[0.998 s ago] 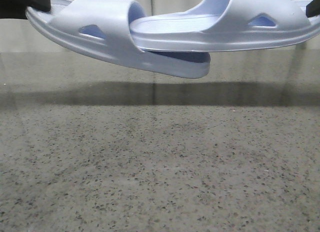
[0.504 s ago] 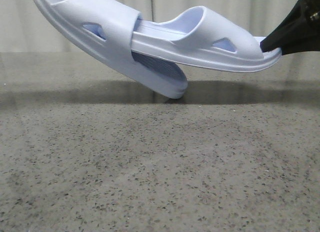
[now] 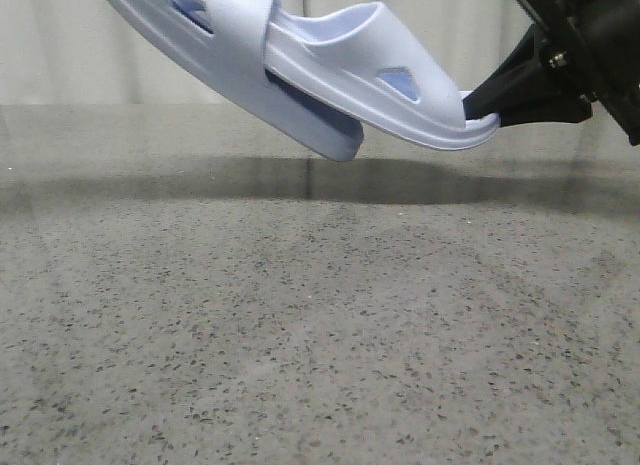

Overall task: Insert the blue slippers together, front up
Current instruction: 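Slide the right gripper's slipper onto the left gripper's slipper, stacking them, then lower the stacked slippers onto the table and open both grippers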

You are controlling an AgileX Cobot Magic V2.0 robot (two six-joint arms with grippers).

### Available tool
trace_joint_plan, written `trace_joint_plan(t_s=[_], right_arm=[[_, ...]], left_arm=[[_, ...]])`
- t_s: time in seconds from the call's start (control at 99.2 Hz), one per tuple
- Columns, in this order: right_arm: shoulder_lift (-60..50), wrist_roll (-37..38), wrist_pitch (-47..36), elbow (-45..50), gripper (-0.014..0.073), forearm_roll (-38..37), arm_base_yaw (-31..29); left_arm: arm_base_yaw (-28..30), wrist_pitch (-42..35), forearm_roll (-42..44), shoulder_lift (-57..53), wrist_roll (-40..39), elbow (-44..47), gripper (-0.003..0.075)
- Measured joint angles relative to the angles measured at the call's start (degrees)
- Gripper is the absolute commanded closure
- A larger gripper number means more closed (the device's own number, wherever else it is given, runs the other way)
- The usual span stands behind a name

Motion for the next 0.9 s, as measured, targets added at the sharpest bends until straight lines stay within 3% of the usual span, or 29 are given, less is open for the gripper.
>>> trace_joint_plan(t_s=[0.454, 0.575, 0.726, 0.897], right_arm=[[0.5, -2.1, 0.4, -2.5, 0.0697, 1.4, 0.6], [0.5, -2.1, 1.1, -2.6, 0.0621, 1.0, 0.1], [0.5, -2.1, 6.6, -2.8, 0.0451, 1.0, -2.6], [0.4, -2.4, 17.4, -3.0, 0.0433, 1.0, -8.2]], left_arm=[[0.4, -0.3, 0.5, -0.3, 0.0, -0.1, 0.0705], [0.8, -0.3, 1.2, -0.3, 0.0, -0.1, 0.0705], [3.3, 0.3, 3.1, -0.3, 0.0, -0.1, 0.0705], [7.4, 4.8, 4.0, -0.3, 0.0, -0.1, 0.0705]])
